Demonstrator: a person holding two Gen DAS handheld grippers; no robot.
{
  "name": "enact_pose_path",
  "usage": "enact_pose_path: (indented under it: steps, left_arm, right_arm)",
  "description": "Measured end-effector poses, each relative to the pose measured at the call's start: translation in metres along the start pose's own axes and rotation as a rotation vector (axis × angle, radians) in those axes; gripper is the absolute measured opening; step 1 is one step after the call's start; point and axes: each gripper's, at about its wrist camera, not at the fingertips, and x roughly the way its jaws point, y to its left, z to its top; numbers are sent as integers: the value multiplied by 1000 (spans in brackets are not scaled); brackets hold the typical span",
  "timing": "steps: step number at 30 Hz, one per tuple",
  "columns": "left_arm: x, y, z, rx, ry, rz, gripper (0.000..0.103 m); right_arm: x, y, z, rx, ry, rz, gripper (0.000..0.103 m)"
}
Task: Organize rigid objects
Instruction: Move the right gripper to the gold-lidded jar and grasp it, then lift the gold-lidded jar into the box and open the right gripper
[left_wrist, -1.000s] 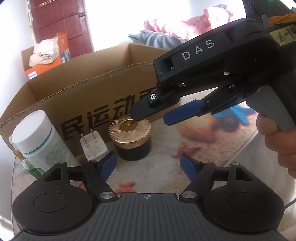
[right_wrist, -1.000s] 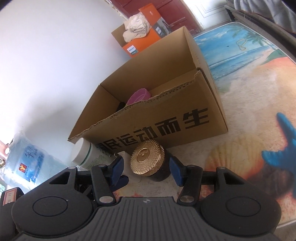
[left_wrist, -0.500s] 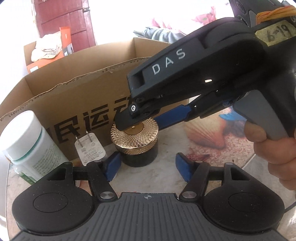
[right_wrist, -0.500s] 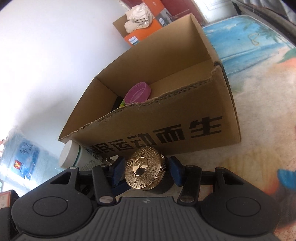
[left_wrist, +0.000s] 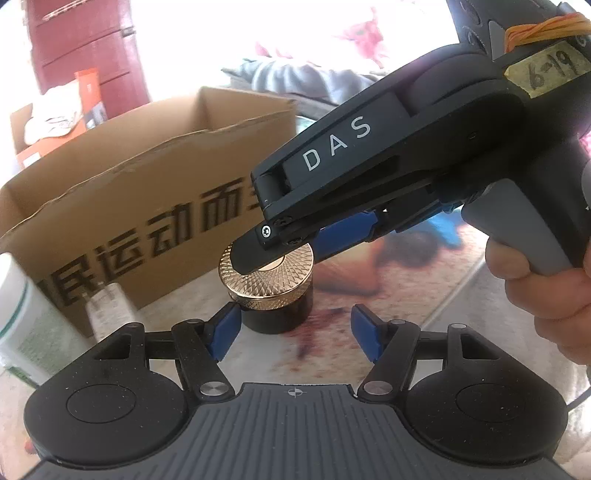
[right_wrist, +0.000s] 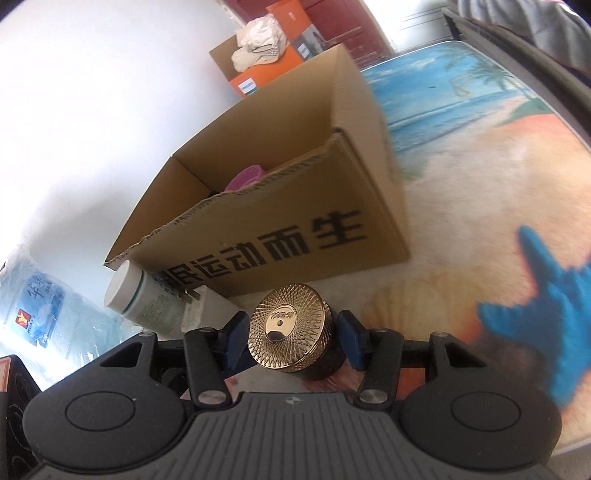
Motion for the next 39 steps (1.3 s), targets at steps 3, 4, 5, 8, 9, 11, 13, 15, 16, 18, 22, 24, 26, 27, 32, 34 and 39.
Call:
enact_pose_path:
  steps: [3,4,5,8,9,11,13,15,16,18,22,24,26,27,32,34,39]
  left_arm:
    - [-2,-6,-2,24,-6,-17,66]
    - [-2,-7,-2,29,-6,-20,66]
    - [-1,-9,-2,32,-7,-24,66]
    - [-1,-7,-3,28,-6,-26,66]
    - [-1,-6,-3,24,-6,-25,66]
    - [1,-2,0,18,-8,-15,67]
    - [3,3,3,17,-7,-1,67]
    - [6,5,5,16,-3,4,68]
    - [8,7,6,15,-1,5,69]
    - [13,9,7,15,6,8,69]
    - [23,13,14,23,7,12,69]
    - [26,12,16,25,5,14,69]
    - [27,9,16,29,5,17,68]
    - [28,9,16,30,6,18,68]
    - [33,11,18,21,13,22,65]
    - [34,12,18,15,16,21,63]
    - [40,8,23,-2,18,6,58]
  right_arm:
    - [-10,-8,-4,19,-11,-8,56]
    - [-13,-10,-6,26,-13,-7,56]
    - [-15,-13,-7,31,-16,-7,56]
    - [-19,-16,-9,48,-21,2,56]
    - [-20,-17,-10,55,-22,6,56]
    - [-21,-20,-10,64,-31,10,56]
    - [-22,-22,-10,74,-37,7,56]
    - [-21,-25,-10,89,-38,7,56]
    - [-21,-26,-9,97,-37,7,56]
    - [-20,-29,-10,109,-38,5,56]
    - [-20,-32,-10,124,-39,2,56]
    - [-20,-33,-11,130,-39,1,56]
    - [-19,-34,-11,136,-39,0,56]
    - [-18,-35,-11,139,-39,2,56]
    - [-15,-39,-10,159,-38,16,56]
    - [-13,-40,-10,164,-38,22,56]
    - [-8,-42,-9,172,-35,43,56]
